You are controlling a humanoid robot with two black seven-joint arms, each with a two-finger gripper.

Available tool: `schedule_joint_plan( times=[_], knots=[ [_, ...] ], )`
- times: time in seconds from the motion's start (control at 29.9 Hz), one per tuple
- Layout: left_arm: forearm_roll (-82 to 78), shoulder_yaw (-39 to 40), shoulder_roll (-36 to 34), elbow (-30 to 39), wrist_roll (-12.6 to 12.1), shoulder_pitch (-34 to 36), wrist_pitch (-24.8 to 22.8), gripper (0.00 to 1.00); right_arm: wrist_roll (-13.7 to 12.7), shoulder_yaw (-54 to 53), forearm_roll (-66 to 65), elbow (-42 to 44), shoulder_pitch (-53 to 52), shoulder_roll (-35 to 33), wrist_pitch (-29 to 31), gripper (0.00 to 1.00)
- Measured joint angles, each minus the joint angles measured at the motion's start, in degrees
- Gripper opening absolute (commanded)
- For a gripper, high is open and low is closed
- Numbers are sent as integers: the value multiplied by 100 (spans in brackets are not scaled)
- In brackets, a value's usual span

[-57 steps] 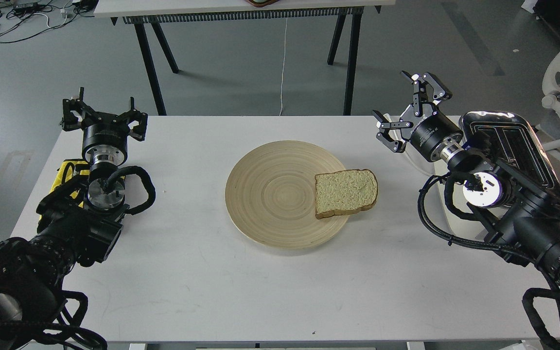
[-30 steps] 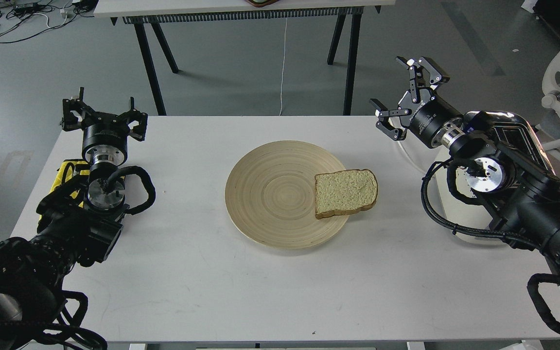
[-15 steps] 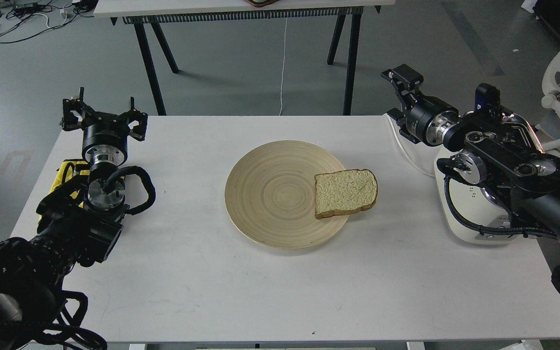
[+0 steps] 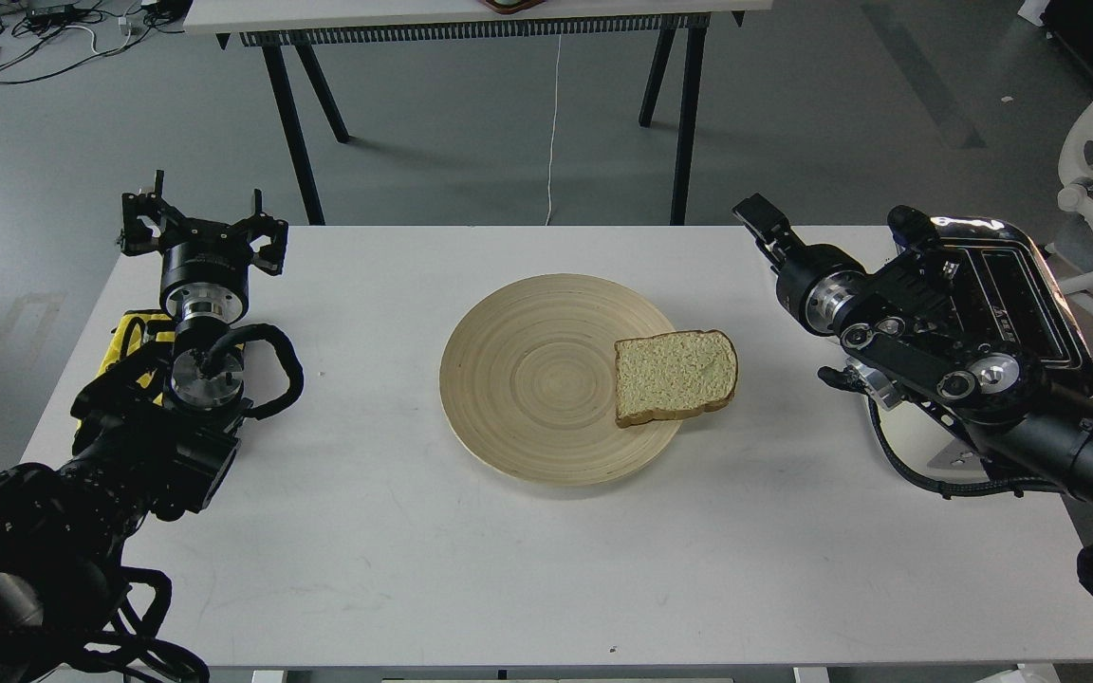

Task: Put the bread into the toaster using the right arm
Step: 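Lower the open right gripper onto the bread slice edge in the bowl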

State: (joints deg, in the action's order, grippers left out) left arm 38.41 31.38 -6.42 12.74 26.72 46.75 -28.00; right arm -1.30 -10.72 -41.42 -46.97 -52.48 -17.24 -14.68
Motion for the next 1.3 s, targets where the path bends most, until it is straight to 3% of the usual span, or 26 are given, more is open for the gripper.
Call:
schedule_joint_plan(
  times=[0.94, 1.2, 1.3],
  knots=[
    [0, 0, 1, 0, 0, 1, 0, 100, -134, 1030, 3, -322, 340, 331, -220, 97],
    [0, 0, 1, 0, 0, 1, 0, 100, -134, 1042, 10, -585, 360, 195, -219, 76],
    [0, 0, 1, 0, 0, 1, 0, 100, -134, 1043, 6, -749, 379, 106, -219, 73]
  ],
)
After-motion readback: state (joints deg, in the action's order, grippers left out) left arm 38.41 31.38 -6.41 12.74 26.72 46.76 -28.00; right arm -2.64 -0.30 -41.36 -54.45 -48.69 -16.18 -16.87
